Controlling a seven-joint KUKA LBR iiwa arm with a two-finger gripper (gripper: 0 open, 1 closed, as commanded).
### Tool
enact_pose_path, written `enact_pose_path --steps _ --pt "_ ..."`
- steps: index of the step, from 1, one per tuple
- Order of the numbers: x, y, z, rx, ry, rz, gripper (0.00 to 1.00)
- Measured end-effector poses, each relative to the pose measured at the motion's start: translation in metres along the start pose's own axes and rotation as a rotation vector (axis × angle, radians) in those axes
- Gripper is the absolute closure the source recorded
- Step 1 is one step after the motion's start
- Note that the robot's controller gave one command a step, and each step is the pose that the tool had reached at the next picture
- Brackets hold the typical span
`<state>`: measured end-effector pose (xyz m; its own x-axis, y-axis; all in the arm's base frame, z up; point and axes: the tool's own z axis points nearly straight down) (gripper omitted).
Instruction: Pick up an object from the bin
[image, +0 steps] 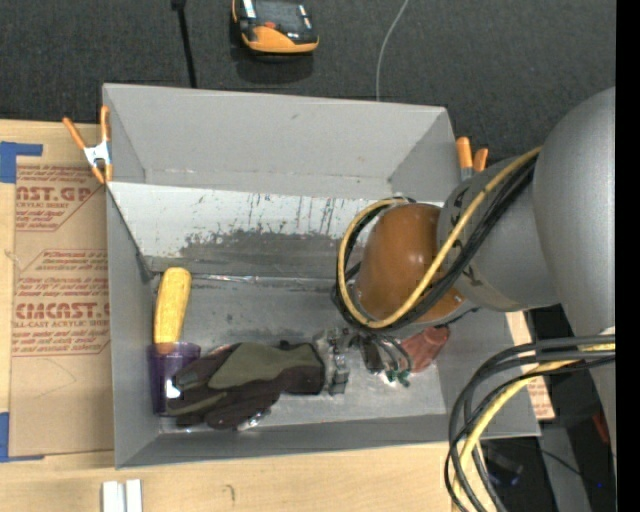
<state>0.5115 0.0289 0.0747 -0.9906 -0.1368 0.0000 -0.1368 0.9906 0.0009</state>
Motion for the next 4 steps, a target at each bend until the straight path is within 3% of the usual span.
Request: enact_pose_path --steps 1,2,3,4 --pt "0.0 0.0 0.0 0.0 0.0 0.0 1.0" --pt "0.006 -0.019 -0.037 -0.001 0.005 -0.015 1.0" --pt "-0.01 0.024 -0.073 -0.001 -0.003 -0.025 0.0" --pt "-0.01 0.023 -0.072 0.0 -0.001 -0.023 0.0"
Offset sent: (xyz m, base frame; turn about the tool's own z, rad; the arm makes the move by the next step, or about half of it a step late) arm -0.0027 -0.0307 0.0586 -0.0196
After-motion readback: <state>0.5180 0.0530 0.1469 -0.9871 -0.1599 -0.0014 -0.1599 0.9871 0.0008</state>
